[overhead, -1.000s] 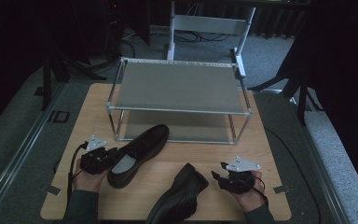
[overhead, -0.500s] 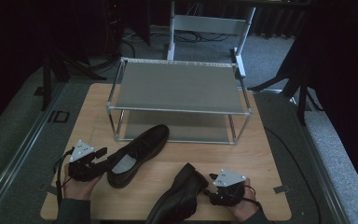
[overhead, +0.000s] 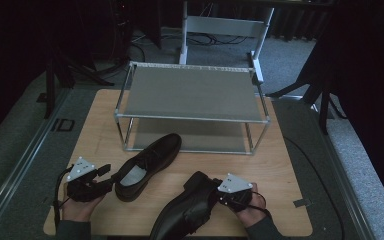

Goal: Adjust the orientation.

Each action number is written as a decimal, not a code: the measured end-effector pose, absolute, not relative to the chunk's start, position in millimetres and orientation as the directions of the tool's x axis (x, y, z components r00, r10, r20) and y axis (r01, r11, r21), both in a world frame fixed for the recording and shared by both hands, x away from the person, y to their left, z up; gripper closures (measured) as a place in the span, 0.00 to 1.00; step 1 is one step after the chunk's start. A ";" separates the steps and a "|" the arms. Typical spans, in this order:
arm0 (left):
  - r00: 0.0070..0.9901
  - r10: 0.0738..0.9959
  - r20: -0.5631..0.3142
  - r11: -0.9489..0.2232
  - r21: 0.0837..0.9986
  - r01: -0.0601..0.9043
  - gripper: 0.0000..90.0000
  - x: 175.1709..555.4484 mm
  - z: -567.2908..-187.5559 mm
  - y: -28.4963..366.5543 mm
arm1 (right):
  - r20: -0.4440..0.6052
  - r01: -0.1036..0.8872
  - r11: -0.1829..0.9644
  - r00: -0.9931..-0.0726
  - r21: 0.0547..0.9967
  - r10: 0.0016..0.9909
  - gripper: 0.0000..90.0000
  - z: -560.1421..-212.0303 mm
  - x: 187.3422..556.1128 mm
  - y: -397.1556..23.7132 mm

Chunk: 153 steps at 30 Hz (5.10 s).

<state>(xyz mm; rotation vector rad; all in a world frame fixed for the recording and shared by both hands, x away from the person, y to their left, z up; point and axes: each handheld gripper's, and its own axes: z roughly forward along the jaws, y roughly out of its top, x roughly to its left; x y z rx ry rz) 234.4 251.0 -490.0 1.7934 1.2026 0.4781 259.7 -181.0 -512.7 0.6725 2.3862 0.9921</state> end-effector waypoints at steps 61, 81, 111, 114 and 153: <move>0.724 0.680 -0.116 -0.435 0.731 0.525 0.82 244.4 -536.7 176.7 | -0.142 0.719 0.348 -0.332 0.601 0.933 0.79 -470.2 321.4 -292.0; 0.709 0.705 -0.013 -0.412 0.806 0.425 0.60 257.9 -487.5 151.1 | -0.036 0.679 0.375 -0.458 0.631 0.888 0.65 -480.4 342.1 -302.3; 0.636 0.770 -0.051 -0.384 0.760 0.525 0.89 254.5 -490.3 122.4 | 0.049 0.711 0.242 -0.363 0.660 0.931 0.88 -487.5 325.2 -317.4; 0.656 0.752 -0.072 -0.387 0.757 0.526 0.89 249.3 -489.9 118.4 | 0.041 0.712 0.236 -0.349 0.661 0.936 0.88 -487.1 324.2 -315.3; 0.764 0.630 -0.138 -0.479 0.706 0.522 0.80 223.2 -537.0 109.3 | 0.062 0.687 0.226 -0.367 0.690 0.928 0.84 -482.2 313.3 -318.7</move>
